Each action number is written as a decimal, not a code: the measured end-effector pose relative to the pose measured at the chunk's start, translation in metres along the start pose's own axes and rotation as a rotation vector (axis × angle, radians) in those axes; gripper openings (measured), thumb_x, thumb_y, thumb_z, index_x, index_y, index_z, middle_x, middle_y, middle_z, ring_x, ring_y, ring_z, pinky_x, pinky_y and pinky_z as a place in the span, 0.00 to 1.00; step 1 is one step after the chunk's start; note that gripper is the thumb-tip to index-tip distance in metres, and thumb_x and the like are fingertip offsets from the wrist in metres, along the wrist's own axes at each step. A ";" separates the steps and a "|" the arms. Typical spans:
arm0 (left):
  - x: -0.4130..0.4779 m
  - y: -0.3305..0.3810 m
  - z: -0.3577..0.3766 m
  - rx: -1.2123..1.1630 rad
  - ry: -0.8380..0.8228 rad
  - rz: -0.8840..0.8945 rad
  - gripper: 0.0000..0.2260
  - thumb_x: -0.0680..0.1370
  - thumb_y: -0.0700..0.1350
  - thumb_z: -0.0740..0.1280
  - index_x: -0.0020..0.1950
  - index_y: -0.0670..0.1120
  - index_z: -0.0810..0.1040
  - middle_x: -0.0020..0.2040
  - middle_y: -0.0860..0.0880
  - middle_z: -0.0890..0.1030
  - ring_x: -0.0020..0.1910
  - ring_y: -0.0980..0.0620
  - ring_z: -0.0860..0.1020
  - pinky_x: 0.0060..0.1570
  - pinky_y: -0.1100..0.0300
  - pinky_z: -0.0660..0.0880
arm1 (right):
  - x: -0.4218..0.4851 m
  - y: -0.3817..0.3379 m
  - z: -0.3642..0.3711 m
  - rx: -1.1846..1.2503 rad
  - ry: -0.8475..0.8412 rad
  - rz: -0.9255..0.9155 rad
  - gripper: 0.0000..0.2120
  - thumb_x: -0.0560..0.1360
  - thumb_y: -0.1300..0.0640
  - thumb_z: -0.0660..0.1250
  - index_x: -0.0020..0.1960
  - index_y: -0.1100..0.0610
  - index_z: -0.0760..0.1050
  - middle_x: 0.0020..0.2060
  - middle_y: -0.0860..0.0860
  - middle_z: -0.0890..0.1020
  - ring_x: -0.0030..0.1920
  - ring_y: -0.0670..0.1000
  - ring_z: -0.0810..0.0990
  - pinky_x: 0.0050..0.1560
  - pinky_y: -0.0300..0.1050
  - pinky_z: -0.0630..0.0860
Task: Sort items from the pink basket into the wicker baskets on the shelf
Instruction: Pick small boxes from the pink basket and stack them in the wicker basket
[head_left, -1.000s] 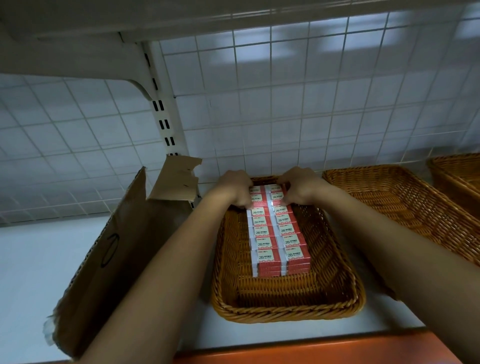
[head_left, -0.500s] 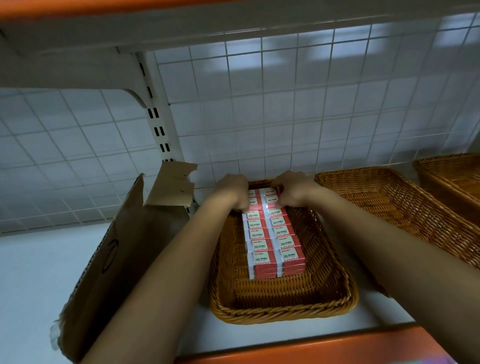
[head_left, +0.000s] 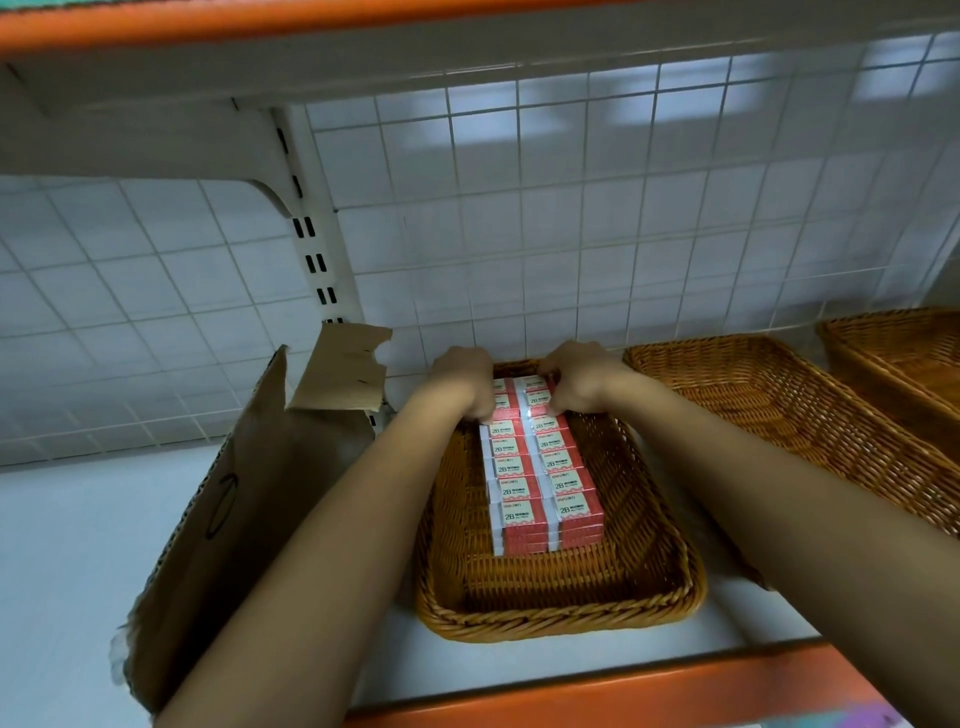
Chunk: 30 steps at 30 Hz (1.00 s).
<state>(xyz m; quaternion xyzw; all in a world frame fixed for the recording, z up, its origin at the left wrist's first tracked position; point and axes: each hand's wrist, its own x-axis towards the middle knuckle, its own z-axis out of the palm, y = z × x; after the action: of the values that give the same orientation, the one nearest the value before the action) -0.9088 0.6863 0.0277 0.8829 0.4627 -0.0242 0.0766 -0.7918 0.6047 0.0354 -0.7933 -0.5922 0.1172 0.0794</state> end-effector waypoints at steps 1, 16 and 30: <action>0.000 -0.001 0.000 0.002 -0.002 0.002 0.15 0.71 0.42 0.74 0.56 0.41 0.78 0.53 0.46 0.80 0.46 0.49 0.76 0.43 0.63 0.70 | 0.000 0.000 0.000 -0.001 0.001 -0.002 0.20 0.73 0.56 0.70 0.64 0.59 0.74 0.60 0.54 0.78 0.59 0.55 0.76 0.53 0.41 0.71; -0.005 -0.001 -0.004 -0.015 -0.030 0.017 0.17 0.72 0.43 0.73 0.59 0.41 0.77 0.55 0.45 0.79 0.49 0.49 0.76 0.44 0.63 0.70 | 0.004 0.001 0.004 -0.013 0.019 0.002 0.19 0.74 0.56 0.68 0.63 0.59 0.74 0.59 0.54 0.78 0.58 0.55 0.77 0.49 0.40 0.71; -0.040 0.066 -0.031 0.037 0.199 -0.055 0.05 0.76 0.42 0.66 0.50 0.43 0.75 0.52 0.44 0.78 0.46 0.47 0.75 0.43 0.57 0.72 | -0.024 0.034 -0.020 0.071 0.189 -0.012 0.23 0.76 0.56 0.65 0.70 0.57 0.67 0.67 0.54 0.73 0.65 0.55 0.72 0.62 0.43 0.70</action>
<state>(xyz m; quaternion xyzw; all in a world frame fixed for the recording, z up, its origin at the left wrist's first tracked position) -0.8783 0.6222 0.0700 0.8692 0.4914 0.0530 0.0130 -0.7615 0.5722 0.0478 -0.7939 -0.5822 0.0624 0.1639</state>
